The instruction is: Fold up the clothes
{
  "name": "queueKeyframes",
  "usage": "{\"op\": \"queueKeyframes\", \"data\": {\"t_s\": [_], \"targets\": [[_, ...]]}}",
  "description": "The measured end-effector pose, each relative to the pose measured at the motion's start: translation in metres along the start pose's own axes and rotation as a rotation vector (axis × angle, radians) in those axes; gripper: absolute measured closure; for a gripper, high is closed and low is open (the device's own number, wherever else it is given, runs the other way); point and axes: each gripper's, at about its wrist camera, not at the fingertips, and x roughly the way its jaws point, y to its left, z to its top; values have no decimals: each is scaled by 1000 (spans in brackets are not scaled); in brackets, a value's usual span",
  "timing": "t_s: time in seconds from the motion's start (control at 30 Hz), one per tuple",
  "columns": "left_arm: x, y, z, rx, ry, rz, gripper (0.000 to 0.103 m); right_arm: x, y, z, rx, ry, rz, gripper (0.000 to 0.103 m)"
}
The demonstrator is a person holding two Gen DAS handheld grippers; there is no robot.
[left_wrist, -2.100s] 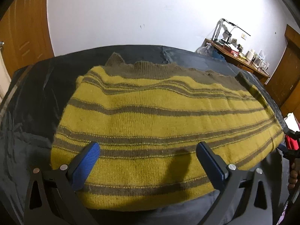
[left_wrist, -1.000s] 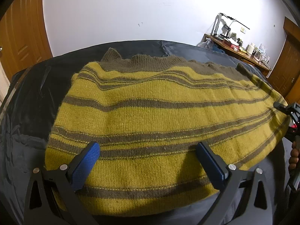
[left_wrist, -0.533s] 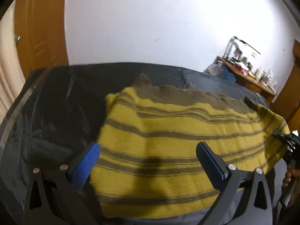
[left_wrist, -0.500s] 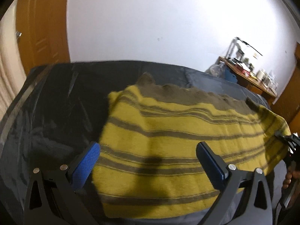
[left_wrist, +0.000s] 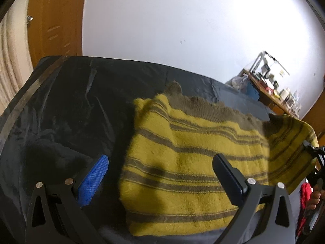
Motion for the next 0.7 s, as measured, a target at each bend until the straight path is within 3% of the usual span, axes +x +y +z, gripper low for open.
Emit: {"op": "queueKeyframes", "data": {"t_s": [0.27, 0.43, 0.57, 0.7], "targets": [[-22, 29, 13, -100, -35, -23, 0, 41, 79, -18, -31, 73, 135, 70], [-34, 49, 17, -167, -60, -39, 0, 86, 139, -58, -170, 139, 167, 70], [-40, 65, 19, -224, -68, -48, 0, 128, 172, -102, -335, 193, 127, 70], [-38, 75, 21, -262, -50, -82, 0, 156, 190, -158, -597, 235, 10, 70]]}}
